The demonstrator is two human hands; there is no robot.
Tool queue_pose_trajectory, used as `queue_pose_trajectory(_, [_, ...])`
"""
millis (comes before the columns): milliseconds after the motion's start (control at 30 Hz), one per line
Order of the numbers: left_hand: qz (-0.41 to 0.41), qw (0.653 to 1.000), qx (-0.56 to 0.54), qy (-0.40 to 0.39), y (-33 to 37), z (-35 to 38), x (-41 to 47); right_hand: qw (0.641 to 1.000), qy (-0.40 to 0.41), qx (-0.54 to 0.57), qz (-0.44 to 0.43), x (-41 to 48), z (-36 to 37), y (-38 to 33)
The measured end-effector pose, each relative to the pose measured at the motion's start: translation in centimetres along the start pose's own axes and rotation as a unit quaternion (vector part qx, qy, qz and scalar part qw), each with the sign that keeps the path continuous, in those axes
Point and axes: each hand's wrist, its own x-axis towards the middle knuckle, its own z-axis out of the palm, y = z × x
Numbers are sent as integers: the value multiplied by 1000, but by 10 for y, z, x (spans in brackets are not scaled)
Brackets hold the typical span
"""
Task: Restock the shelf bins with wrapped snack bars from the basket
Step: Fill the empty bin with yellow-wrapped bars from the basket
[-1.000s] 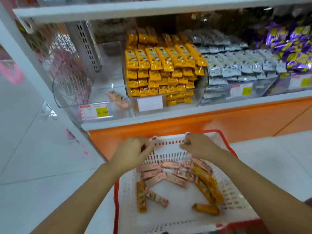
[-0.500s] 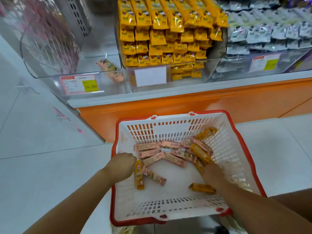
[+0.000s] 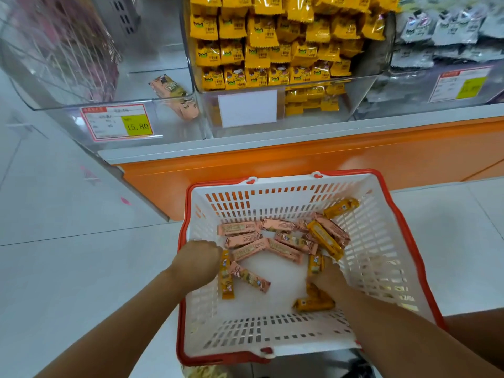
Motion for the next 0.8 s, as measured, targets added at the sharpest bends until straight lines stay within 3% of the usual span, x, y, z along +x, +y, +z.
queue_pose_trajectory(67, [-14, 1000, -7, -15, 4, -3, 0, 1000, -4, 2, 14, 0, 3, -5])
queue_pose_trajectory(167, [-55, 989, -123, -66, 9, -12, 0, 996, -71, 37, 30, -8, -7, -15])
queue_pose_trajectory(333, [-103, 908, -393, -100, 28, -38, 6, 973, -211, 74, 53, -53, -41, -26])
queue_pose_trajectory(367, [-111, 879, -449, -113, 36, -45, 7, 973, -216, 69, 28, -67, -48, -30])
queue_pose_trajectory(500, [-142, 701, -674, -185, 63, -73, 5, 969, -162, 74, -170, -125, -70, -61])
queue_pose_trajectory(600, [-146, 609, -773, -97, 70, -96, 2, 940, -101, 95, -312, -158, -83, -86])
queue_pose_trajectory(667, [-147, 537, -830, -46, 64, -113, 2, 919, -73, 149, -357, -174, -97, -94])
queue_pose_trajectory(800, [-81, 459, -884, -19, 40, -146, -8, 878, -72, 280, -380, -195, -134, -98])
